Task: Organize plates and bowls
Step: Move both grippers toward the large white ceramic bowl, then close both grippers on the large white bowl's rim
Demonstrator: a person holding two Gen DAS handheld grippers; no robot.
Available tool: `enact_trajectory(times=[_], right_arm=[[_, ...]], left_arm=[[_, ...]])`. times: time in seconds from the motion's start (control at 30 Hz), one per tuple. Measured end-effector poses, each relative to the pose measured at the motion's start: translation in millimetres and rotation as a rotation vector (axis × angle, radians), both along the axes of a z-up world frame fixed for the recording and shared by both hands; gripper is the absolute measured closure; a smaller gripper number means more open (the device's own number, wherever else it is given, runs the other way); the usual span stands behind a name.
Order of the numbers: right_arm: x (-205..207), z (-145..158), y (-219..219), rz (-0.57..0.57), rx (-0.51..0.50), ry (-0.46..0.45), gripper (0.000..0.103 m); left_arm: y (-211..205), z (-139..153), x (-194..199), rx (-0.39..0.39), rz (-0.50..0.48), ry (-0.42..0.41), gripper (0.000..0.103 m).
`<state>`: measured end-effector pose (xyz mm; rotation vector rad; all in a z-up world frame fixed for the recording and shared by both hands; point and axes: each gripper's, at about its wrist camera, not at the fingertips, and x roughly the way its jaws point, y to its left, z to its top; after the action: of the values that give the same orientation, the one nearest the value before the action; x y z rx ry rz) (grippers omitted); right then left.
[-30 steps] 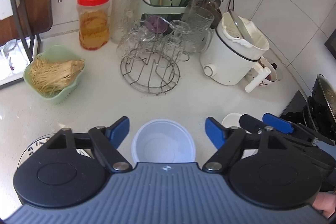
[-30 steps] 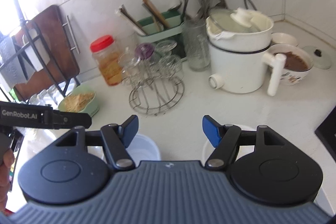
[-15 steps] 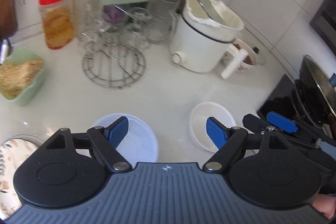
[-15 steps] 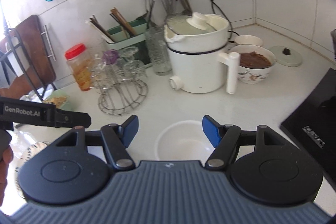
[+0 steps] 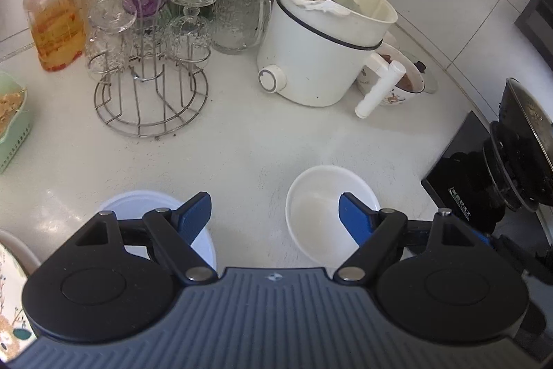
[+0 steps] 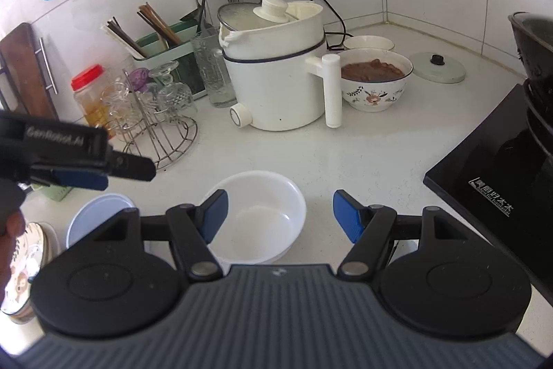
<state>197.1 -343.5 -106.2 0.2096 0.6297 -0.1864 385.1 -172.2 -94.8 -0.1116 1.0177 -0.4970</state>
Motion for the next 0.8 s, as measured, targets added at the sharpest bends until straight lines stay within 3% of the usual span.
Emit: enact_trajectory(times=[0.27, 0.43, 0.53, 0.63, 0.73, 0.8], right_arm=[[9.8, -23.2, -12.7, 0.0, 0.045, 0.015, 0.035], [26.1, -37.6, -26.1, -0.062, 0.07, 0.04, 0.037], [33.4, -43.9, -32.3, -0.078, 0.102, 0.048, 0.042], [37.1, -47.9, -36.4, -0.083, 0.175, 0.07, 0.044], [39.6, -50.4, -31.9, -0.077, 0.156, 0.085, 0.048], [41.7, -53.3, -32.2, -0.085, 0.166, 0.099, 0.052]], left_arm=[[-14.1, -20.4, 31.6, 0.015, -0.033, 0.035, 0.02], [-22.6, -38.5, 45.1, -0.053, -0.016, 0.146, 0.031], [-34.0, -49.8, 50.2, -0.035, -0.011, 0.199, 0.035], [-44.3, -55.9, 51.8, 0.001, -0.041, 0.198, 0.035], [-51.7, -63.7, 53.7, 0.044, -0.064, 0.199, 0.042], [-51.5, -70.1, 56.8, 0.027, -0.054, 0.231, 0.044]])
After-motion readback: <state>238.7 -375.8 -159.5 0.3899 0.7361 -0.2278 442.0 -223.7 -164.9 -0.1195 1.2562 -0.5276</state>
